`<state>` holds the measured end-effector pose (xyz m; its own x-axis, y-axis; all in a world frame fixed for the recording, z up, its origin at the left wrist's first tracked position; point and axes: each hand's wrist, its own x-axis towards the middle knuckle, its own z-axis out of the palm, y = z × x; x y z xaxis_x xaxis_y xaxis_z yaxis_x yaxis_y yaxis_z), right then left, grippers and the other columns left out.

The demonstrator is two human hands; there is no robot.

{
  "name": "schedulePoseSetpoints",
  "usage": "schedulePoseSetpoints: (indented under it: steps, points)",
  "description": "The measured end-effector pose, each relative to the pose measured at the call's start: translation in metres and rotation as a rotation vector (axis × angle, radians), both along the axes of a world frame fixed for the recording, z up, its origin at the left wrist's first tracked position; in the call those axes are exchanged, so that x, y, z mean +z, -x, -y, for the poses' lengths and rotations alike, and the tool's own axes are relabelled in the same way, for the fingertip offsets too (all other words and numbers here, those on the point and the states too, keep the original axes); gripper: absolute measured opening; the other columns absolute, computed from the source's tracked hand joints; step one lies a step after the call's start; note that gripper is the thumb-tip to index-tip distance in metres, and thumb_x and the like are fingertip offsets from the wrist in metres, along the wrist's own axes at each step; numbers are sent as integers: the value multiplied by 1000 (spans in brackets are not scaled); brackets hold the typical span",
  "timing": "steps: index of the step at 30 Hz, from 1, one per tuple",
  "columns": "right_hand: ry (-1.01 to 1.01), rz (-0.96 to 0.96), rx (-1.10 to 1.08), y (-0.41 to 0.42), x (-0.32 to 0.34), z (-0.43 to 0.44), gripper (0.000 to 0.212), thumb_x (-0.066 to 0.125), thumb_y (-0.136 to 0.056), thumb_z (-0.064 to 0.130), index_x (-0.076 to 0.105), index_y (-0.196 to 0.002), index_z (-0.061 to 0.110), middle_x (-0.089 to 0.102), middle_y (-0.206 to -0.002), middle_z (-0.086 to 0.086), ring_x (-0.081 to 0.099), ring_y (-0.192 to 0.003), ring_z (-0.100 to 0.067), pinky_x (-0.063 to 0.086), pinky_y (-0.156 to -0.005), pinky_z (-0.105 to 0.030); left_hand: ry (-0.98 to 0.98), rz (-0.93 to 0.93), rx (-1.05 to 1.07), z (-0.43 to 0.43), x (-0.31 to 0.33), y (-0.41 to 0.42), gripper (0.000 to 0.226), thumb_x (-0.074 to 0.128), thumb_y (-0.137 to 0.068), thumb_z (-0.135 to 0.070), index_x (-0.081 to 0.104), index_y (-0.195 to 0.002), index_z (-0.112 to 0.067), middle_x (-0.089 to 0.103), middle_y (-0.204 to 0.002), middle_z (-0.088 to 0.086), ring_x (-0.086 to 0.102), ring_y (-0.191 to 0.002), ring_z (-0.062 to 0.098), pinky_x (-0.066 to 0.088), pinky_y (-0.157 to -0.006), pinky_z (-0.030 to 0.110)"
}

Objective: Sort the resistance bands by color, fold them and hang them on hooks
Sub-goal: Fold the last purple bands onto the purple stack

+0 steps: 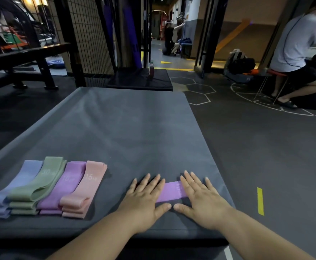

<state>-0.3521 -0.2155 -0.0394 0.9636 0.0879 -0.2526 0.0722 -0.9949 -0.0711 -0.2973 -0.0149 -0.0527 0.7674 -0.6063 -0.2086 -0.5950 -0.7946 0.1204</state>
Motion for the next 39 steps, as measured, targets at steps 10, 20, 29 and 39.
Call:
schedulePoseSetpoints:
  steps: [10, 20, 29, 39]
  points:
    - [-12, -14, -19, -1, -6, 0, 130, -28, -44, 93, -18, -152, 22, -31, -152, 12, -32, -140, -7, -14, -120, -44, -26, -39, 12, 0, 3, 2, 71, 17, -96, -65, -15, -152, -33, -22, -159, -15, -26, -145, 11, -14, -118, 48]
    - [-211, 45, -99, -2, -2, 3, 100, -9, -69, 81, 5, -156, 33, -9, -161, 18, -14, -143, 4, -11, -121, -36, 18, -63, 42, 1, 6, 2, 69, 17, -96, -65, -11, -153, -35, -18, -160, -15, -22, -146, 10, -14, -118, 48]
    - [-317, 297, -393, -15, 9, 15, 32, 54, -94, 37, 60, -122, 24, 59, -123, 1, 51, -121, -21, 40, -99, -30, 359, -85, 216, 4, 27, -6, 54, 32, -100, -53, 23, -151, -37, 8, -162, -13, 3, -149, 12, 7, -120, 33]
    - [-232, 149, -491, -20, 14, 8, 26, 59, -76, 38, 52, -63, 16, 56, -84, -5, 54, -78, -28, 37, -60, -27, 303, -110, 448, -10, 33, -13, 28, 53, -82, -31, 51, -110, -31, 54, -115, -11, 54, -106, 18, 45, -84, 30]
